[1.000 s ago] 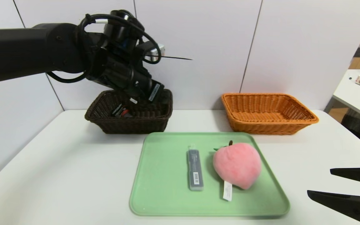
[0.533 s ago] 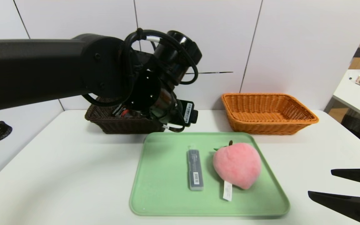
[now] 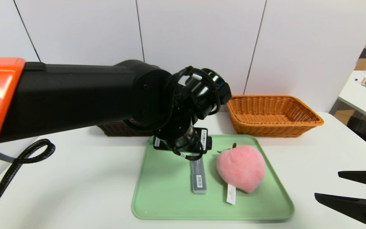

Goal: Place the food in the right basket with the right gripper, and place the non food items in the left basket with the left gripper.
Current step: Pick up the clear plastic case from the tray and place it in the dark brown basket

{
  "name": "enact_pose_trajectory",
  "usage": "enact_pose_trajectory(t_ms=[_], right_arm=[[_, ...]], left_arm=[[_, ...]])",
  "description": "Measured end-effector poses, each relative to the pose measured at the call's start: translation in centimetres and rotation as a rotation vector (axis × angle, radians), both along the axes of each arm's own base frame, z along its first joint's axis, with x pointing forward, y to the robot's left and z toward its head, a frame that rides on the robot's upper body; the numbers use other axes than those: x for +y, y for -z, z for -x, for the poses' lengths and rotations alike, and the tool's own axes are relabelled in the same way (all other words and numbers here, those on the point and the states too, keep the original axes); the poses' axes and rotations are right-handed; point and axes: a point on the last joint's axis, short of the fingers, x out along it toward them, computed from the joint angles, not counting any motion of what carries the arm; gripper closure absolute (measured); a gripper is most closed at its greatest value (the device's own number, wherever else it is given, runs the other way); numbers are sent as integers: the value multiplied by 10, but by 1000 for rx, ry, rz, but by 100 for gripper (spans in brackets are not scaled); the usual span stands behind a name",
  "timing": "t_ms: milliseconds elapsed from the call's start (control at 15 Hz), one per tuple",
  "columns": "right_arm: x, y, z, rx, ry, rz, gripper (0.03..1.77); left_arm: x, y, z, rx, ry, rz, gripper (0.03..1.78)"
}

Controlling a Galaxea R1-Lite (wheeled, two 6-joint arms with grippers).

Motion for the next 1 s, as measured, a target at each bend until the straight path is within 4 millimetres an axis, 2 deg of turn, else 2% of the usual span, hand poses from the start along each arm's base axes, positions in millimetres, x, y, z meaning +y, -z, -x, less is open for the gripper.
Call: enact_pose_trajectory(t_ms=[267,533,1000], right_arm=[[-1,1,0,3,5,0,10],[-1,2,0,7,7,2,10],[-1,2,0,8,6,2,10]], left_arm=[[-20,29,-1,21,-35,-57,12],[-29,49,-6,51,-51,-80,12],[-36,69,-12,78,-63,-105,12]])
